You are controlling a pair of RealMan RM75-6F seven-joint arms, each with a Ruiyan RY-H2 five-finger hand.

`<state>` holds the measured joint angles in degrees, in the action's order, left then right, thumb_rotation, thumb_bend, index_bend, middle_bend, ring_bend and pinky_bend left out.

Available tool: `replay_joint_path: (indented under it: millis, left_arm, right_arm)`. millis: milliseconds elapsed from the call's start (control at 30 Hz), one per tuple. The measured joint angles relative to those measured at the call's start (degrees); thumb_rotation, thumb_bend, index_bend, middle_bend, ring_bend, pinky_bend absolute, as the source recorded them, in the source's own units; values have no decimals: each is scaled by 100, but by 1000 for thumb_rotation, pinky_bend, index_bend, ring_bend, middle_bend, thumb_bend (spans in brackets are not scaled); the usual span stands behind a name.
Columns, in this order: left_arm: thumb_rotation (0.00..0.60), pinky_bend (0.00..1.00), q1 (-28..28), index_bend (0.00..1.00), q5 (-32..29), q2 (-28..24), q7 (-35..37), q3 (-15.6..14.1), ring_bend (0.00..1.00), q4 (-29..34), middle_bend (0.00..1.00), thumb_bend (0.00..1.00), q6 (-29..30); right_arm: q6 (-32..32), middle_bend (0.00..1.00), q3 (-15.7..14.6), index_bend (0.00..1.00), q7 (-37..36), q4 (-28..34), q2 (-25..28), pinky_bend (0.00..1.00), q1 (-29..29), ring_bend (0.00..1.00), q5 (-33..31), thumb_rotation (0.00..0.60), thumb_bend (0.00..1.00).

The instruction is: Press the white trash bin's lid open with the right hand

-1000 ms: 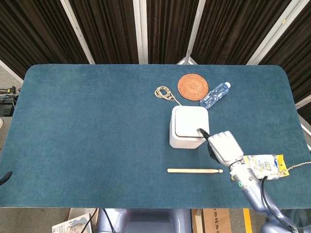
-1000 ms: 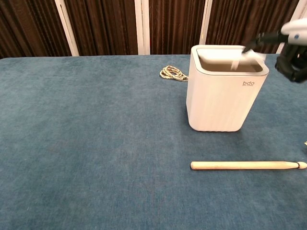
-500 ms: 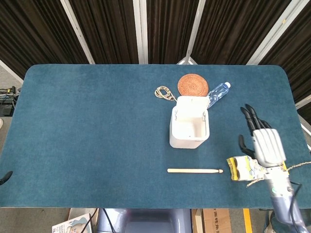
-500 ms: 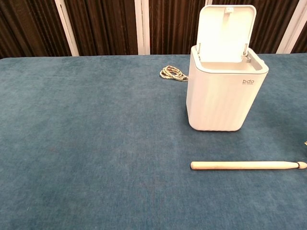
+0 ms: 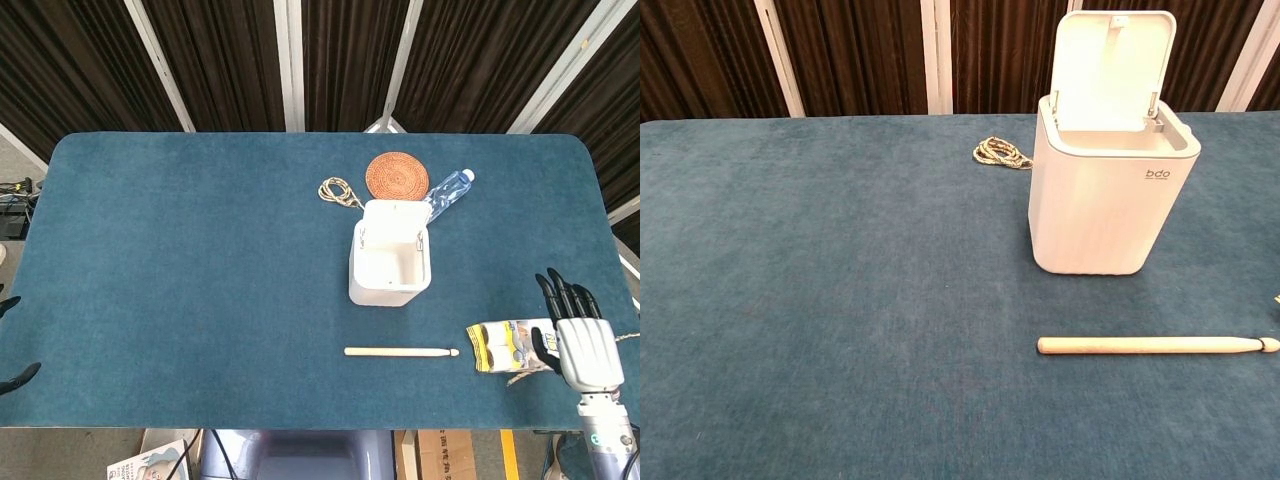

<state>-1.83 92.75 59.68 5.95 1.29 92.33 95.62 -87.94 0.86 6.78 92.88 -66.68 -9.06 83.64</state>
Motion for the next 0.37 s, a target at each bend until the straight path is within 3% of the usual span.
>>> replay_joint_path:
  millis: [367]
  left_arm:
    - [600, 0, -14, 172, 60, -93, -32, -97, 0, 42, 59, 164, -54]
  right_arm:
    - [-147, 26, -13, 11, 24, -389, -238, 112, 157, 116, 192, 600, 479]
